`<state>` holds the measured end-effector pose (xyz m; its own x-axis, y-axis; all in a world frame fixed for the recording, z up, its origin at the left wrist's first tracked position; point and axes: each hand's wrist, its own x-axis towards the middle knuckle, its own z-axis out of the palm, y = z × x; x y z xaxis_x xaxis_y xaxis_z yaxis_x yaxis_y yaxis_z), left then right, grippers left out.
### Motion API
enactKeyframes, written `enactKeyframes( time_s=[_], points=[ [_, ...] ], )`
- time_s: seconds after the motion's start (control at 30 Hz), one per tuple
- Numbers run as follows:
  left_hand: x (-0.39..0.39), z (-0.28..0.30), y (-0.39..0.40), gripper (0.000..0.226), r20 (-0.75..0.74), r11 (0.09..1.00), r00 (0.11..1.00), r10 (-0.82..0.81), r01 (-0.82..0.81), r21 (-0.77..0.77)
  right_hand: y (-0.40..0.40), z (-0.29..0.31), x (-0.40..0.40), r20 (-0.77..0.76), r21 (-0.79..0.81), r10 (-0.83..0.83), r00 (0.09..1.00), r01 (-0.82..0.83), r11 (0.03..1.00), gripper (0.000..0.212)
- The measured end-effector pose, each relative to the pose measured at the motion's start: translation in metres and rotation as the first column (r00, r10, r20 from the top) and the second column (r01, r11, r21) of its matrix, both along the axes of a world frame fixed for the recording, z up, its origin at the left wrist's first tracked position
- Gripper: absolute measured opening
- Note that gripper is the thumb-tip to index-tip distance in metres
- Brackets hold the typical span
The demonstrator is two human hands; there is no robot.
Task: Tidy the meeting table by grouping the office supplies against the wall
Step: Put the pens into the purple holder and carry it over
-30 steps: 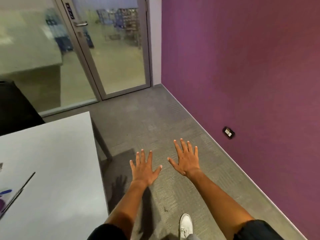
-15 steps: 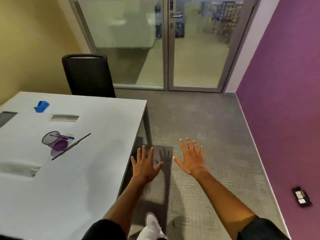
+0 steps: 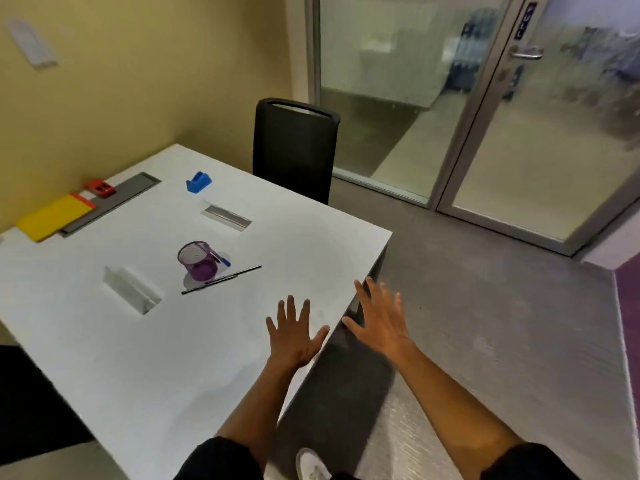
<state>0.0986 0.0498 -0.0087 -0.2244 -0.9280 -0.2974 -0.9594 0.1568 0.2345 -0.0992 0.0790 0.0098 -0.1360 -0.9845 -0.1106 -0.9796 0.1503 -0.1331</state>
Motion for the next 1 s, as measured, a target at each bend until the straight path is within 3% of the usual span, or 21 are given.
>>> enactKeyframes(
  time_s=[0.33, 0.67, 1.0],
  points=[
    [0.07, -0.015, -0.043, 0.081, -0.029, 0.937, 0.938, 0.346, -0.344, 0.057, -0.115, -0.02, 0.075, 0.042, 0.076, 0.372, 0.927, -0.374, 0.924, 0.086],
    [0.119, -0.027, -0.092, 0.079, 0.036, 0.755, 0.759, 0.65, -0.65, 0.089, -0.233, -0.047, 0.159, 0.103, 0.056, 0.68, 0.726, -0.687, 0.725, 0.076],
    [0.121, -0.03, -0.147, 0.078, 0.073, 0.551, 0.56, 0.825, -0.827, 0.112, -0.331, -0.07, 0.21, 0.145, 0.106, 0.847, 0.511, -0.859, 0.501, 0.056]
  ],
)
